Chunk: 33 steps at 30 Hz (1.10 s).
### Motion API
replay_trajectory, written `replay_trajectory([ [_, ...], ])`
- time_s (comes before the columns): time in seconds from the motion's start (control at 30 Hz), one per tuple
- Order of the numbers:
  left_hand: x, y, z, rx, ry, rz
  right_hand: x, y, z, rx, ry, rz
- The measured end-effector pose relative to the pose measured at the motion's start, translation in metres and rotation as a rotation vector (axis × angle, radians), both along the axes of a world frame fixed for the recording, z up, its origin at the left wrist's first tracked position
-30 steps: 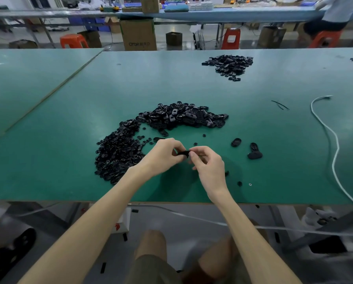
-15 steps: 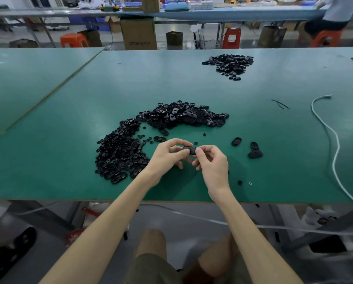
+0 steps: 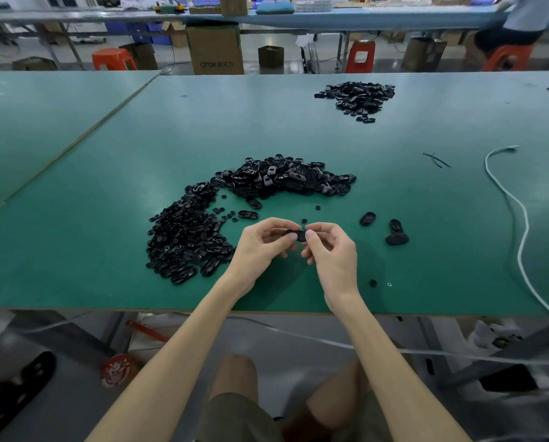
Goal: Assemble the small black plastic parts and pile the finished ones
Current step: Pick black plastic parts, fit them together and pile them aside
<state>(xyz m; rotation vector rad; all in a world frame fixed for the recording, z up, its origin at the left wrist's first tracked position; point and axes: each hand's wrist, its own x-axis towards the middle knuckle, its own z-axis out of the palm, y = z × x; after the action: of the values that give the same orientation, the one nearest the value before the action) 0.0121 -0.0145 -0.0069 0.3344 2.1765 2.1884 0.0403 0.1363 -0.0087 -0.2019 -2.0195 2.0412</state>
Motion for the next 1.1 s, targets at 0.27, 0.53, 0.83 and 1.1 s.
replay_trajectory([
  [0.27, 0.0003, 0.0023, -0.0007, -0.016, 0.024, 0.015, -0.0007, -0.0002, -0.001, 0.009, -0.009, -0.004],
  [0.53, -0.0011, 0.0013, -0.0046, -0.033, -0.007, 0.069, -0.0002, -0.0007, 0.0, 0.024, -0.01, 0.002],
  [0.83, -0.0018, 0.0001, -0.0034, 0.069, -0.002, 0.118, 0.0025, -0.0014, 0.0049, 0.008, 0.007, 0.011],
  [1.1, 0.0, -0.0017, -0.0041, 0.045, 0.042, 0.155, 0.003, -0.0007, 0.0051, -0.002, 0.001, 0.022],
])
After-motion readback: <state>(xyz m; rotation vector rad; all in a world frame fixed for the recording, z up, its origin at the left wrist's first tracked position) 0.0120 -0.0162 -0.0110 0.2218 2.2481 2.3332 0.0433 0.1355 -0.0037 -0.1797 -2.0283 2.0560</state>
